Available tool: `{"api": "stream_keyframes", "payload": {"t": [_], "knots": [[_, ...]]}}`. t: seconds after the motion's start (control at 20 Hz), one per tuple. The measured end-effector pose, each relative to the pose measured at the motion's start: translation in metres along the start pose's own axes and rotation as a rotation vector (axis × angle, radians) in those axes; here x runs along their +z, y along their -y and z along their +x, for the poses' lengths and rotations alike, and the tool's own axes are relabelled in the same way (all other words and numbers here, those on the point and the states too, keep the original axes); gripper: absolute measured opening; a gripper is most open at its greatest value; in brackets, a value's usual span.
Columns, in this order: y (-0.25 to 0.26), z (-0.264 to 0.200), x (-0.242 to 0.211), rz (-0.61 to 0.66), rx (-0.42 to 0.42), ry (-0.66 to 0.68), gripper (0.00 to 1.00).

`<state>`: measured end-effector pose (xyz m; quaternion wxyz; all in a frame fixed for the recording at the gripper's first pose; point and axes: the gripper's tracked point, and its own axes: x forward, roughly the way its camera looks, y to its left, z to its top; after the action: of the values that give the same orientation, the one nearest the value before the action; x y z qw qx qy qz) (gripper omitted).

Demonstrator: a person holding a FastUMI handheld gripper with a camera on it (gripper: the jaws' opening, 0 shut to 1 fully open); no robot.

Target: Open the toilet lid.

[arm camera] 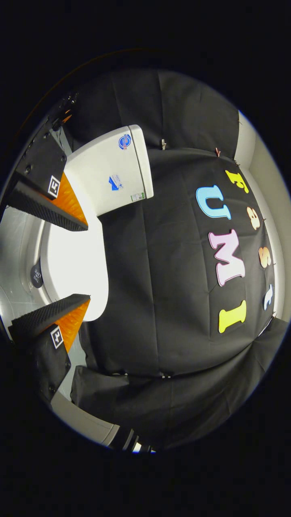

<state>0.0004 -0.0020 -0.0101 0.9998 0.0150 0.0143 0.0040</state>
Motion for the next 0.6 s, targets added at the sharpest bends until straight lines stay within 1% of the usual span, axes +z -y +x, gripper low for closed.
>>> {"api": "stream_keyframes", "payload": {"t": [0.6], "knots": [[0.0016, 0.0010, -0.0051, -0.006, -0.003, -0.015, 0.99]]}}
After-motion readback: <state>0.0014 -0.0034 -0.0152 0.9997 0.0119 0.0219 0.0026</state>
